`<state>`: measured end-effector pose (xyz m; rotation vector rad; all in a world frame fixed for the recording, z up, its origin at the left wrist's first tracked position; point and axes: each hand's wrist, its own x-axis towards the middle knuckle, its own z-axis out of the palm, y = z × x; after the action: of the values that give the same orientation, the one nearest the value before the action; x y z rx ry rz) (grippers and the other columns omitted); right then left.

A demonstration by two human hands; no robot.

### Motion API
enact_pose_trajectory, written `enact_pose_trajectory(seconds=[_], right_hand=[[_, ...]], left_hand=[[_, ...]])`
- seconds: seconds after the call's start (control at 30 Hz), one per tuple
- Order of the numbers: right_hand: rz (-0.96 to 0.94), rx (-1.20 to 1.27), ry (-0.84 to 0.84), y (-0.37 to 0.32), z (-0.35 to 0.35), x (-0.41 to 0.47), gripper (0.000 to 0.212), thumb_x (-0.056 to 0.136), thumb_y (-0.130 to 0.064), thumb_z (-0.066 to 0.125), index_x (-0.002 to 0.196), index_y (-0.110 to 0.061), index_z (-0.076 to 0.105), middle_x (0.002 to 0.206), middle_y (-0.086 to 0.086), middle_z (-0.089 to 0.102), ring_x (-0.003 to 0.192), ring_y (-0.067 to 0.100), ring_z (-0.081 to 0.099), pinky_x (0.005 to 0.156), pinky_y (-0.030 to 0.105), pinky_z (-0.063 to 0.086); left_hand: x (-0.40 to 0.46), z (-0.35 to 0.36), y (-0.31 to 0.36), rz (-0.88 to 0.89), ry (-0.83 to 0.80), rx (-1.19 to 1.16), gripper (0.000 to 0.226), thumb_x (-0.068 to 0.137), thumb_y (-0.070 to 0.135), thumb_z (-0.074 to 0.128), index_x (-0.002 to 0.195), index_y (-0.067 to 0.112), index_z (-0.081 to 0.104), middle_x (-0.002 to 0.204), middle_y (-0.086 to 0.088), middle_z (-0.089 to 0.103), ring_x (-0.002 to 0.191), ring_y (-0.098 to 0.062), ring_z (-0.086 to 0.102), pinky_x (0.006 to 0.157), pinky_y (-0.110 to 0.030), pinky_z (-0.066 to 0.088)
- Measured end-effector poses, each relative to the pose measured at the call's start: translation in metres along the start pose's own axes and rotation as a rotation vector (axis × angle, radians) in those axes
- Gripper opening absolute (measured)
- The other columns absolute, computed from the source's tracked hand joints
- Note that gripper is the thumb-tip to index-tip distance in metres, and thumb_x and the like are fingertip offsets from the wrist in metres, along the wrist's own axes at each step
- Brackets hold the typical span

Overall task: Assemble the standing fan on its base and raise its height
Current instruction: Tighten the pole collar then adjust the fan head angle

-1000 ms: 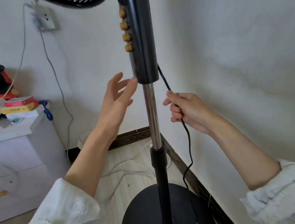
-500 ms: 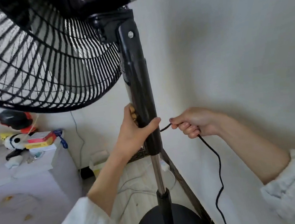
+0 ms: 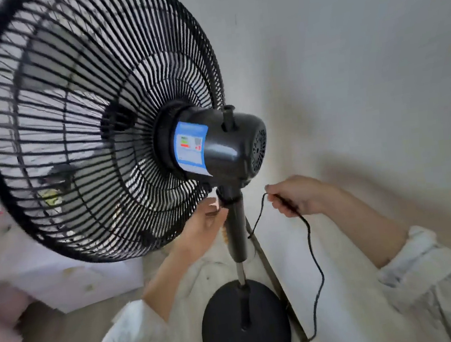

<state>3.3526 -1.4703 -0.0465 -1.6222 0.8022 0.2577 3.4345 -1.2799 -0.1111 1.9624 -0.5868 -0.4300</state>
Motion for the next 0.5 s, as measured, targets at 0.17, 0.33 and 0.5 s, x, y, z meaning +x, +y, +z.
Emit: enact_pose_trajectory(seconds=[0.17,0.33,0.5], right_hand=[[0.041,-0.074,0.005,-0.056,-0.004,-0.052,0.036,0.096,-0.025,0.044,0.066,-0.009,0.055,0.036,-0.005,0.053,0.029,0.005,0.042,0.034,0.011,0.034],[0.05,0.009,0.003,-0.098,-0.01,-0.098,0.032,0.095,-0.027,0.047,0.07,-0.01,0.054,0.039,-0.004,0.056,0.033,0.006,0.047,0.035,0.013,0.035],[-0.031,0.16,0.039,-0.136,-0.021,-0.127,0.031,0.094,-0.028,0.05,0.07,-0.009,0.054,0.038,-0.005,0.055,0.032,0.005,0.048,0.037,0.012,0.039]], left_hand=[[-0.029,-0.044,0.054,0.071,0.053,0.147,0.023,0.089,0.012,0.056,0.11,0.006,0.06,0.109,-0.01,0.063,0.098,-0.02,0.061,0.084,-0.021,0.042],[-0.051,-0.085,0.109,0.19,0.236,0.433,0.018,0.089,0.013,0.051,0.099,0.009,0.065,0.101,-0.013,0.062,0.09,-0.032,0.062,0.075,-0.034,0.045],[-0.057,-0.106,0.151,0.479,0.317,0.656,0.035,0.082,-0.002,0.051,0.116,0.003,0.054,0.118,-0.018,0.054,0.112,-0.037,0.049,0.089,-0.05,0.047]])
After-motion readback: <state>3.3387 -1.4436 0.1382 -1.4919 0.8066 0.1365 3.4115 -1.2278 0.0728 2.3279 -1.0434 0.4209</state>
